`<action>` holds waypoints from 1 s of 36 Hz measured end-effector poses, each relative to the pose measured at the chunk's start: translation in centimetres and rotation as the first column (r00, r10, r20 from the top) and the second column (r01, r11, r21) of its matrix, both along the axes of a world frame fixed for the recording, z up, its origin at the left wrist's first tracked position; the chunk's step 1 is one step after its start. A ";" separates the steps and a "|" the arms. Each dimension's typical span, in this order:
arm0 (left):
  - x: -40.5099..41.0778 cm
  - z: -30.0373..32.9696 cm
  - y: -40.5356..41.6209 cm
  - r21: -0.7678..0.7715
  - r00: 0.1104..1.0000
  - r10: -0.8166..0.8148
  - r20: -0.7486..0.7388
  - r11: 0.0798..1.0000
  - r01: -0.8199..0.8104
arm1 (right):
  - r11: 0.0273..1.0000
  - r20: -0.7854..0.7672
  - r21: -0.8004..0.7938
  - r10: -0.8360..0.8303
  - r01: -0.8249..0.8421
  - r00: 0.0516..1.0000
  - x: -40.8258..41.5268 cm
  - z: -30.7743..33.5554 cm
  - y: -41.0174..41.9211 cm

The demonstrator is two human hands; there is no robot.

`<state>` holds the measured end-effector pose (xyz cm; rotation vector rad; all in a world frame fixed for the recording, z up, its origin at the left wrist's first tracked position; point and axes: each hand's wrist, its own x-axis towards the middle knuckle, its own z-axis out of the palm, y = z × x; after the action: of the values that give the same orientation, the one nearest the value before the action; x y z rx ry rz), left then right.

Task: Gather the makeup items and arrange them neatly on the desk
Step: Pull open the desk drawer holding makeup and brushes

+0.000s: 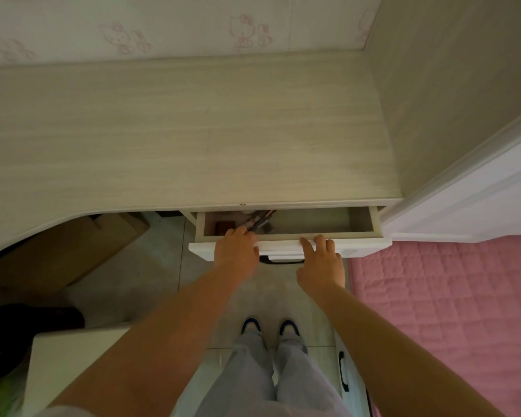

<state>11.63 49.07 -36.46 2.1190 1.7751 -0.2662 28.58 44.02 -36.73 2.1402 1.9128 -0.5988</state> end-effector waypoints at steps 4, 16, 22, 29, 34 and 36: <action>-0.3 0.0 -1.0 -0.015 1.000 -0.013 -0.001 1.000 0.013 | 1.000 -0.017 0.018 0.011 -0.011 1.000 0.3 0.3 -0.4; -0.5 0.6 -3.0 -0.088 0.998 -0.063 0.031 0.994 0.065 | 0.990 -0.037 -0.075 0.117 -0.119 0.992 0.6 1.2 0.3; -0.1 1.4 -3.1 -0.231 0.989 -0.145 -0.040 0.964 0.132 | 0.964 -0.022 -0.207 0.168 -0.168 0.986 0.6 1.8 0.3; 0.0 1.7 -3.6 -0.380 0.983 -0.178 -0.039 0.913 0.151 | 0.939 -0.058 -0.305 0.150 -0.161 0.987 0.7 1.9 -0.6; 0.0 1.6 -4.3 -0.416 0.984 -0.178 -0.017 0.896 0.155 | 0.928 -0.100 -0.337 0.129 -0.156 0.987 0.9 1.7 -1.3; 0.0 1.6 -4.6 -0.422 0.983 -0.185 -0.023 0.893 0.158 | 0.928 -0.129 -0.340 0.117 -0.155 0.985 1.1 1.6 -1.6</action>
<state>11.64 44.51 -34.90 1.9637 1.4022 -0.7027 29.67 42.43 -35.14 1.7715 1.8226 -0.9609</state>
